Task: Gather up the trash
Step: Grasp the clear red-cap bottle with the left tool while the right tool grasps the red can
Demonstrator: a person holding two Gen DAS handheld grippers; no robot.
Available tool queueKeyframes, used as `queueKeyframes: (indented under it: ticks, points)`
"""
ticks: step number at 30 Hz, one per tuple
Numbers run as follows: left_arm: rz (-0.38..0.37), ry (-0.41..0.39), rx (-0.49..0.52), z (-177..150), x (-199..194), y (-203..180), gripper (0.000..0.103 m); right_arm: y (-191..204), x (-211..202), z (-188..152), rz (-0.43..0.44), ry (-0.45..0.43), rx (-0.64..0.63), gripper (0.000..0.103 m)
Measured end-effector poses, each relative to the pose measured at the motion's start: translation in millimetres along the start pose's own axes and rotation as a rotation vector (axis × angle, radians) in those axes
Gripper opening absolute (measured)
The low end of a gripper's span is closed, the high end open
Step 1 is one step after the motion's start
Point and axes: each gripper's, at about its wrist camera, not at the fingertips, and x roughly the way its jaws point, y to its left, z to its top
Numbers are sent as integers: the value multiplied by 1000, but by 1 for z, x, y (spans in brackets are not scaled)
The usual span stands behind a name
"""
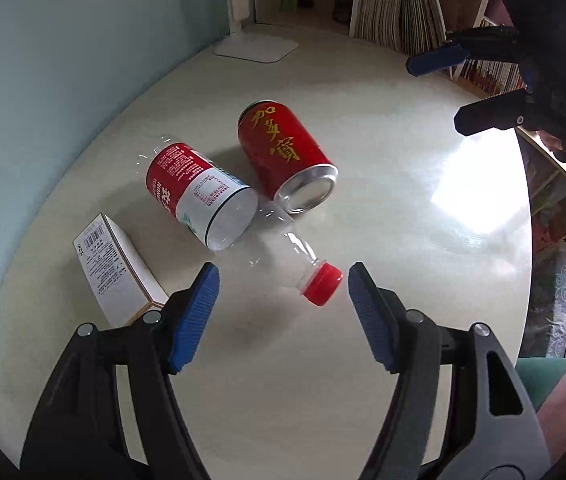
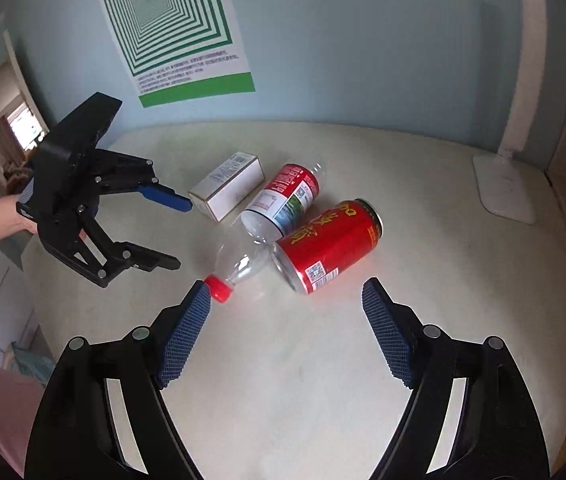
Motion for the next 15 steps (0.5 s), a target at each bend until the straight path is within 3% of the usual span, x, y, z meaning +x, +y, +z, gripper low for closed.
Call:
queueKeyframes:
  ticks: [3,5,6,15]
  points:
    - [-4,-1,4,5,14,9,73,-7,17,11,-33,42,-56,87]
    - [-15,-10,-8,9,23,11,86,-12,25,16,-63,54,-98,87]
    - [-25,-11,-14,10,27,12,88,-15,29,18,-64,61,-101,87]
    - [-75,26,-79,10,68,33,88,-53,89,40,6,157,91,87]
